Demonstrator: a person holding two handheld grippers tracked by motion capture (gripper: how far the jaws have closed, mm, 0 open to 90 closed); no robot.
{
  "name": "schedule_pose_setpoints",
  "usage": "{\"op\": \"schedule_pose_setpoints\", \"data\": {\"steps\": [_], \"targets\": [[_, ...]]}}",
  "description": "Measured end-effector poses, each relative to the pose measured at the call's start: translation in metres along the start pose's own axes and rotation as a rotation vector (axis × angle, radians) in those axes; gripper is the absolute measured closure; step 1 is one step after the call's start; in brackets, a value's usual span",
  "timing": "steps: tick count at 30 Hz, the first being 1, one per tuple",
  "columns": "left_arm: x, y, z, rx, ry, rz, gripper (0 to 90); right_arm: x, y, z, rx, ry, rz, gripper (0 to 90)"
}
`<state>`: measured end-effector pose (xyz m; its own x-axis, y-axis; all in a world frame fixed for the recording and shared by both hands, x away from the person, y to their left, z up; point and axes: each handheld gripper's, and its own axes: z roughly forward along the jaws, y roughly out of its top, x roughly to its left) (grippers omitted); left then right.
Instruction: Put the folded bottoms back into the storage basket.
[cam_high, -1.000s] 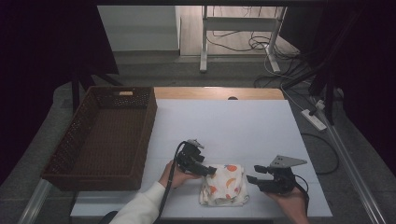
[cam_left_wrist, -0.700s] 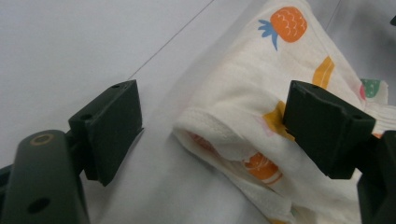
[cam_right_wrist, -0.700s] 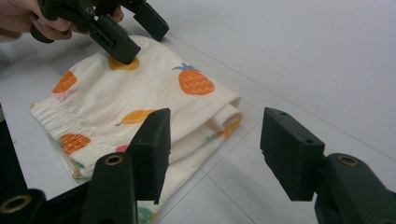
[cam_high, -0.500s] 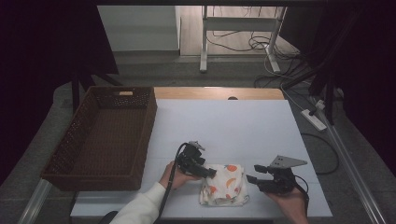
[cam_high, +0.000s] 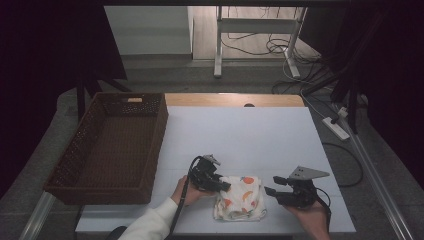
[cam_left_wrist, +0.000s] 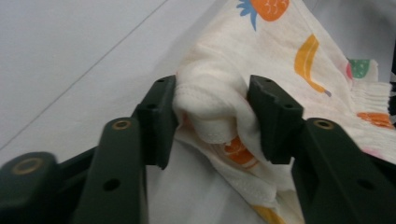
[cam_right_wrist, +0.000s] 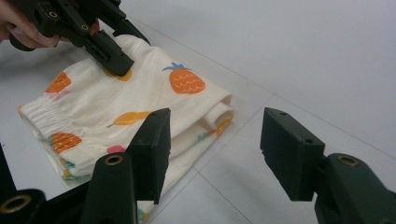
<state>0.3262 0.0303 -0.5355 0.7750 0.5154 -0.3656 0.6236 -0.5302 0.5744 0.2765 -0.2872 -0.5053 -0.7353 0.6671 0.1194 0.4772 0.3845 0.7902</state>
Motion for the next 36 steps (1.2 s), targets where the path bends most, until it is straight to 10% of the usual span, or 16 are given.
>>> {"op": "schedule_pose_setpoints", "data": {"steps": [11,36], "targets": [[-0.004,-0.001,-0.005,-0.047,-0.002,0.042,72.7,-0.001,0.0,-0.001,-0.002,-0.004,0.004,43.2],[-0.013,0.003,-0.045,-0.203,-0.006,0.126,75.7,-0.011,-0.005,-0.001,-0.018,-0.01,0.047,41.1]]}}
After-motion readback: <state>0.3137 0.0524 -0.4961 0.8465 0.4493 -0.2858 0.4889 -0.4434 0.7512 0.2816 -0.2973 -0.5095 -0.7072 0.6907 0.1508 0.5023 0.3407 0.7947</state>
